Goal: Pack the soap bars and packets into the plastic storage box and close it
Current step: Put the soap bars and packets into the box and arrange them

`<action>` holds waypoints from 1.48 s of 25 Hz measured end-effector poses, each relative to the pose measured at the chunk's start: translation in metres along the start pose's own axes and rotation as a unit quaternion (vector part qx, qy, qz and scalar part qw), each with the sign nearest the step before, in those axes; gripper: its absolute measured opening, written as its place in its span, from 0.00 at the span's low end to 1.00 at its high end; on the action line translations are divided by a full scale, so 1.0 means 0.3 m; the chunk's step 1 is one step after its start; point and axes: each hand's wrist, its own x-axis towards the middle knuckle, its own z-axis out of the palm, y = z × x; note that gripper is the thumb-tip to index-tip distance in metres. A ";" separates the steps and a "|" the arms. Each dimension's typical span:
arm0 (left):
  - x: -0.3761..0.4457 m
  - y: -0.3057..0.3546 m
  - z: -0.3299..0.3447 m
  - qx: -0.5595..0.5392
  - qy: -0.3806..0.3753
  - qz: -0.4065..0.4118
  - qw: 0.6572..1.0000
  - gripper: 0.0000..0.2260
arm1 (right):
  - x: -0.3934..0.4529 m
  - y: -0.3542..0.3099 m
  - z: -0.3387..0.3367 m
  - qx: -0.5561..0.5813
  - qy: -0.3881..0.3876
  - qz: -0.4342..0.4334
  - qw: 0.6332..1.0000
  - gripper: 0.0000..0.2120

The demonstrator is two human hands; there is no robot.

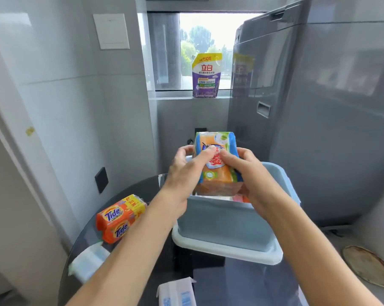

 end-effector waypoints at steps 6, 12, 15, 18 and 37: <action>0.037 -0.118 0.073 0.426 -0.147 0.186 0.873 0.17 | 0.104 0.041 -0.207 -0.228 0.211 0.051 0.949 0.21; 0.030 -0.136 0.059 0.527 -0.158 0.164 0.818 0.14 | 0.116 0.080 -0.184 -0.464 0.071 0.141 0.872 0.13; 0.020 -0.140 0.069 0.550 -0.158 0.192 0.798 0.14 | 0.109 0.073 -0.178 -0.538 0.024 0.134 0.832 0.11; 0.021 -0.145 0.077 0.568 -0.163 0.197 0.782 0.17 | 0.099 0.064 -0.182 -0.567 0.017 0.138 0.812 0.15; -0.003 -0.176 0.061 0.597 -0.128 0.208 0.764 0.23 | 0.108 0.060 -0.194 -0.624 -0.015 0.126 0.771 0.14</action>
